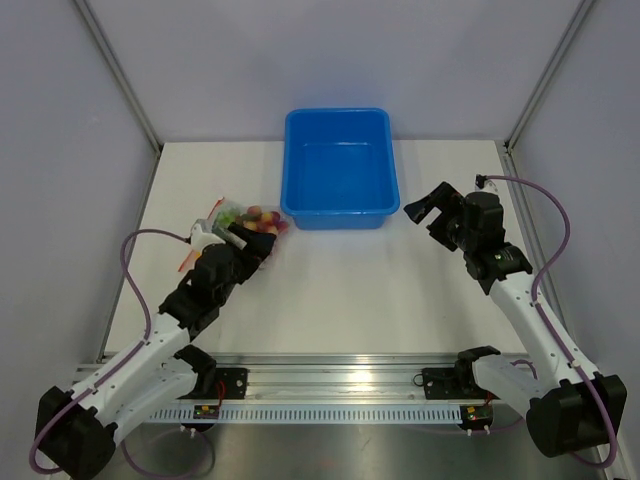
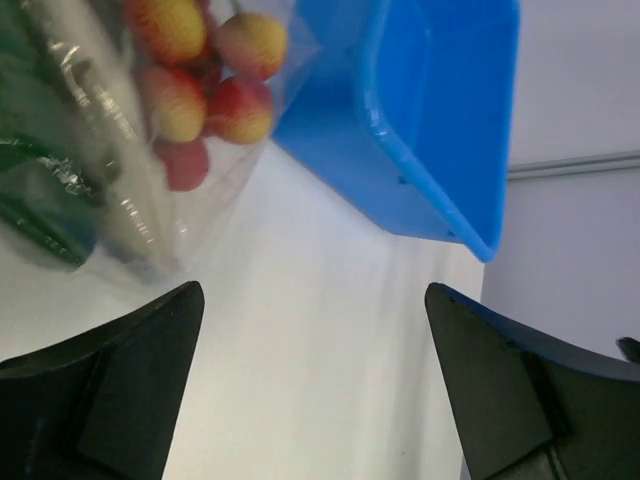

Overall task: Open the zip-top bag and remove the fake food
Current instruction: Move the zipper food storage bag to the center of the board.

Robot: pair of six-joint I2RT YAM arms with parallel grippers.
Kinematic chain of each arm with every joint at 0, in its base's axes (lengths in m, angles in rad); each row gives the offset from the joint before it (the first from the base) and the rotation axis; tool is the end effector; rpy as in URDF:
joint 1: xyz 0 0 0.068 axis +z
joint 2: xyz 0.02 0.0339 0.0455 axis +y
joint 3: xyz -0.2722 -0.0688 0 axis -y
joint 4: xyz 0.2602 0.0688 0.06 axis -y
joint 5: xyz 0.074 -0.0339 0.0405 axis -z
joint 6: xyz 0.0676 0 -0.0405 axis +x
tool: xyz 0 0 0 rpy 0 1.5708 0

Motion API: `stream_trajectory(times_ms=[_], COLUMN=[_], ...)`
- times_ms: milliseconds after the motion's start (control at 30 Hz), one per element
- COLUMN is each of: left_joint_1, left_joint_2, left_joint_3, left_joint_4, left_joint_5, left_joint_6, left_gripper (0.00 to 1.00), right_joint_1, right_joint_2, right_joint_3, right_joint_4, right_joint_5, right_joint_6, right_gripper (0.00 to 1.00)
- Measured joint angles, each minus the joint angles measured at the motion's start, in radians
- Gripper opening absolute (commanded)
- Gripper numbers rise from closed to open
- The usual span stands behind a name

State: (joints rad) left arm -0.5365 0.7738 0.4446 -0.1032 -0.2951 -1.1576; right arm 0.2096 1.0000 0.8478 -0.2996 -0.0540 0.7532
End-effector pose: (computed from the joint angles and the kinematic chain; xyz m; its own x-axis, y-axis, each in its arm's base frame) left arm 0.1964 -0.0939 0.2183 -0.3846 -0.7907 -0.4762 -0.2246 0.5806 -0.7826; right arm 0.2599 0.0590 0.3006 -0.4861 0.5949 -0.6402 0.1059 0.7673 0.6325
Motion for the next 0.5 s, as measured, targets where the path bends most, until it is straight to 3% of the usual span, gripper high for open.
stream_trajectory(times_ms=[333,500], left_joint_1=[0.000,0.003], left_joint_2=[0.034,0.074], left_joint_3=[0.274,0.327], left_joint_4=[-0.170,-0.273], left_joint_5=[-0.071,-0.155], left_joint_6=[0.100,0.112], left_gripper=[0.99,0.99], right_joint_1=[0.013,0.128], right_joint_2=[0.021,0.047], right_joint_3=[-0.001,0.001], right_joint_4=[0.027,0.043], right_joint_5=[-0.047,-0.017], right_joint_6=[-0.038,-0.074], right_gripper=[1.00,0.99])
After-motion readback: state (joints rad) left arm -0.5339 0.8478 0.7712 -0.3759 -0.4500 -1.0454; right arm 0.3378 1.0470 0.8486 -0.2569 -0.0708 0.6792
